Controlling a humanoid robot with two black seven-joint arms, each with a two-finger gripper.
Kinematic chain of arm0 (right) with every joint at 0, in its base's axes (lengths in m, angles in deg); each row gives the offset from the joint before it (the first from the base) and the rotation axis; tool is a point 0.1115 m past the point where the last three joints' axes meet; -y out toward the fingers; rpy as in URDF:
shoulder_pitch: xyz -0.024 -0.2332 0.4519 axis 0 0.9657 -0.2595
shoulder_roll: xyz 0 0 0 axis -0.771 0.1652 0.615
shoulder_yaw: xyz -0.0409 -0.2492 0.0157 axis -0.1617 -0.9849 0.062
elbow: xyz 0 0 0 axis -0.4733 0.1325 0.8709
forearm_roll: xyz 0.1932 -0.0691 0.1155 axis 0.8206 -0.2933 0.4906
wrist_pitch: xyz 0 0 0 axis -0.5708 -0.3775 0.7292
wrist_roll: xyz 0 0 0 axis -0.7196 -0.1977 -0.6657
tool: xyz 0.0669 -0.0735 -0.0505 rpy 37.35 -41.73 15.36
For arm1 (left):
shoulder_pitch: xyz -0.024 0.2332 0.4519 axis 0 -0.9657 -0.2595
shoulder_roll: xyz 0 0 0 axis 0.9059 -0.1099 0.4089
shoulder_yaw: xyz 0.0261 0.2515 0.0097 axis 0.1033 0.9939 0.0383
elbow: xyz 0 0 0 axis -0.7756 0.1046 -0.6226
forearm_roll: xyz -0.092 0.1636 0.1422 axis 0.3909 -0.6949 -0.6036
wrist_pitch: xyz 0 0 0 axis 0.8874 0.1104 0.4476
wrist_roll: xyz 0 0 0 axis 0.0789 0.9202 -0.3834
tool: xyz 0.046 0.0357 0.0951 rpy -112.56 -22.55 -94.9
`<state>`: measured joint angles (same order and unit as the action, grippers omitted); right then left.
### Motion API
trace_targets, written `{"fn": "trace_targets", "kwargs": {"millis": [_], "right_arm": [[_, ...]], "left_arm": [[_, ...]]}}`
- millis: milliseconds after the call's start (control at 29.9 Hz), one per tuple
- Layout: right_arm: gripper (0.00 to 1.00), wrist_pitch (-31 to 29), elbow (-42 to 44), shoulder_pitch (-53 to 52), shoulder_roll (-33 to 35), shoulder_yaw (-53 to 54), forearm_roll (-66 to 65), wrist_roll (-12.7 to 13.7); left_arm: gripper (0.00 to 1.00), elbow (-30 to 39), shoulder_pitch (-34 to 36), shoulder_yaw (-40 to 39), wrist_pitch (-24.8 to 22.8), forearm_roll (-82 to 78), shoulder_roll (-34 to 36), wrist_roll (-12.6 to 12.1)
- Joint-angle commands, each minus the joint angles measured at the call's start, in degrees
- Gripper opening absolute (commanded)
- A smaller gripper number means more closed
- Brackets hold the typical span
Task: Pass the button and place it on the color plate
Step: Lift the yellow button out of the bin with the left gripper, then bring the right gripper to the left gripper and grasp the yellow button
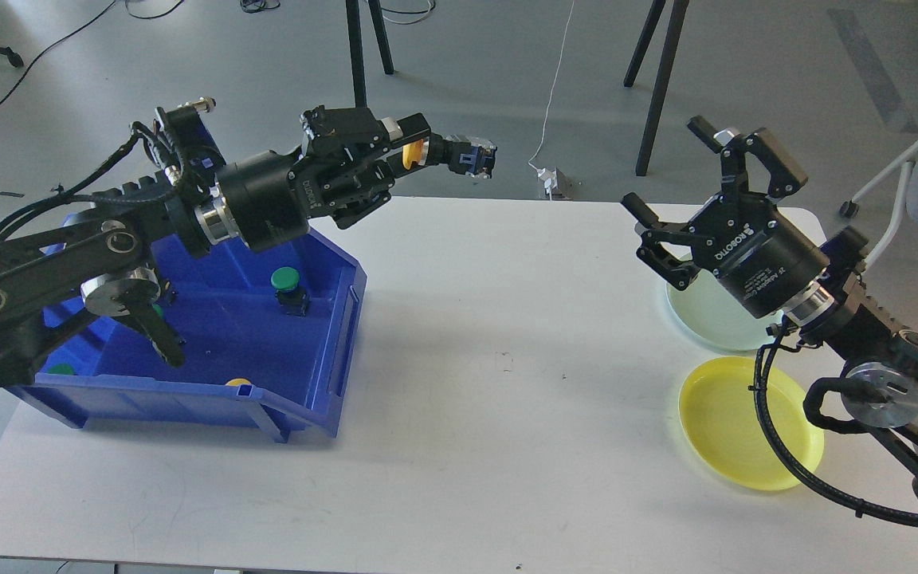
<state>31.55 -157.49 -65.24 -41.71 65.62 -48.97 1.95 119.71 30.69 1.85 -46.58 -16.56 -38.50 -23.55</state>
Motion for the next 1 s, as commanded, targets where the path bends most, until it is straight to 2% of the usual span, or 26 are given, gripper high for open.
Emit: {"fn": "trace_targets", "kwargs": {"millis": [0, 434, 635, 969], "right_arm": [[0.99, -0.34, 0.28, -0.95, -2.2, -2.73, 2.37, 1.49], [0.99, -0.34, 6.17, -9.47, -9.41, -10.46, 5.8, 2.28], [0.99, -0.34, 7.14, -14.21, -10.73, -14.59, 5.89, 2.37], [0.98, -0.34, 8.72, -15.19, -13.37, -14.86, 7.03, 2.37]], "left_arm": [[0.2, -0.67, 0.25, 0.31, 2.62, -5.01, -3.18, 0.0], [0.2, -1.11, 0.33, 0.23, 3.33, -5.89, -4.33, 0.0], [0.2, -1.2, 0.25, 0.23, 3.33, -5.89, -4.33, 0.0], [0.2, -1.29, 0.25, 0.23, 3.33, -5.89, -4.33, 0.0]]}}
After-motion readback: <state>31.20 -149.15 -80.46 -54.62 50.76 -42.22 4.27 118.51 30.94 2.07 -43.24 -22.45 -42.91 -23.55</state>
